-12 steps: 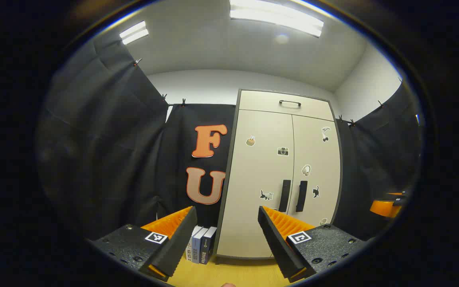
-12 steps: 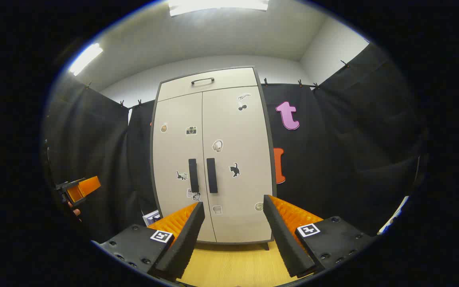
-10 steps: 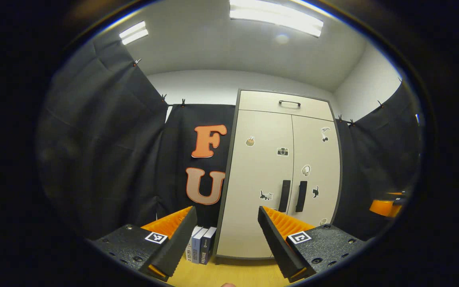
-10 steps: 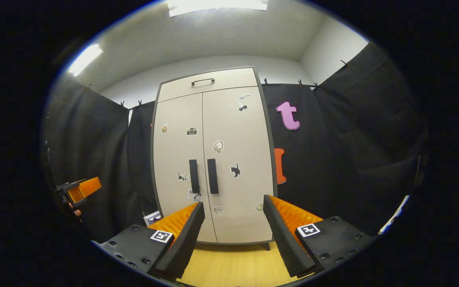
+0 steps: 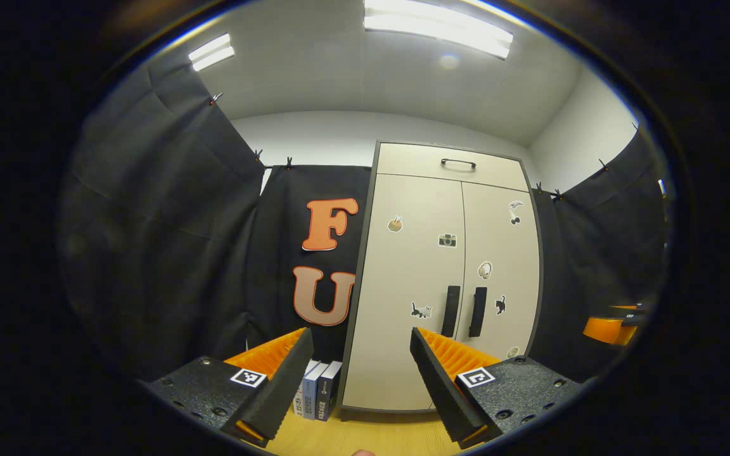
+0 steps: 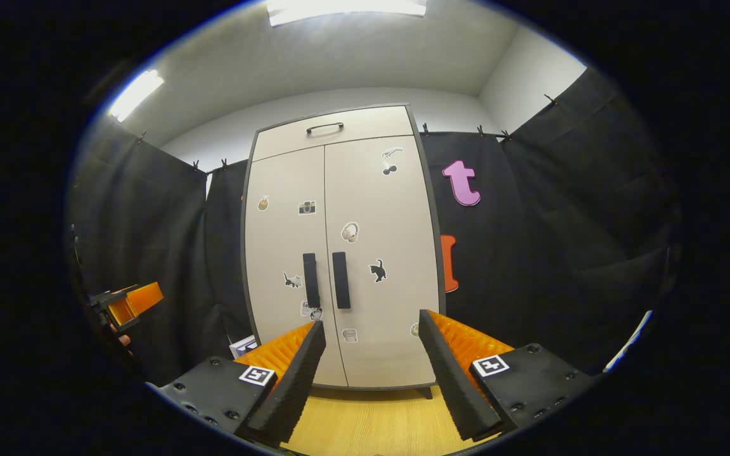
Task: Open the right door of the double-door shoe cabinet with the right hand, and open the left door with the left hand.
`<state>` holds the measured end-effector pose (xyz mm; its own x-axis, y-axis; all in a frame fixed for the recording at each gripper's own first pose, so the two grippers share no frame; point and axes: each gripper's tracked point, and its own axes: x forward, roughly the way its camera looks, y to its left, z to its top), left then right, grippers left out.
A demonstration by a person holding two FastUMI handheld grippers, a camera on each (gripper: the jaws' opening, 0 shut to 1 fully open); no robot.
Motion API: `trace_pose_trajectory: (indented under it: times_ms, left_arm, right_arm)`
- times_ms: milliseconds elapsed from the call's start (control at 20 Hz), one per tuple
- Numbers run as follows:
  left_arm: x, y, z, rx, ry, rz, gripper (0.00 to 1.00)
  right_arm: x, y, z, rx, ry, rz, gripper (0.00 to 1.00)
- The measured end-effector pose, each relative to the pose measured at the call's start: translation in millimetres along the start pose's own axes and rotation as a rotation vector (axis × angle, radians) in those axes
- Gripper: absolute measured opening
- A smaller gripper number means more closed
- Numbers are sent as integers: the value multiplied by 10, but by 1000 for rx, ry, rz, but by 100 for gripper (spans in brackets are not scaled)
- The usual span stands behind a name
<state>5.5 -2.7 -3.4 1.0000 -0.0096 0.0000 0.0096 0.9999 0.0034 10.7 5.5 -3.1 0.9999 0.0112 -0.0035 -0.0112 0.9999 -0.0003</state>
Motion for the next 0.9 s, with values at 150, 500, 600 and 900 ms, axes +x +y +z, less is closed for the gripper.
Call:
trace_pose_trajectory:
  times_ms: [150,500,600,900]
  left_arm:
    - [17,14,-17,-2,5,6,94]
    - [100,-82,-96,13,21,-19,95]
    - [126,-152,-95,14,16,-24,95]
    - [171,-109,-395,-30,87,-37,94]
  right_arm:
    - [21,7,-15,-1,0,-1,98]
    - [168,52,-64,8,-20,-1,88]
    - [180,56,-77,0,-12,8,98]
    - [616,245,-77,9,8,40,98]
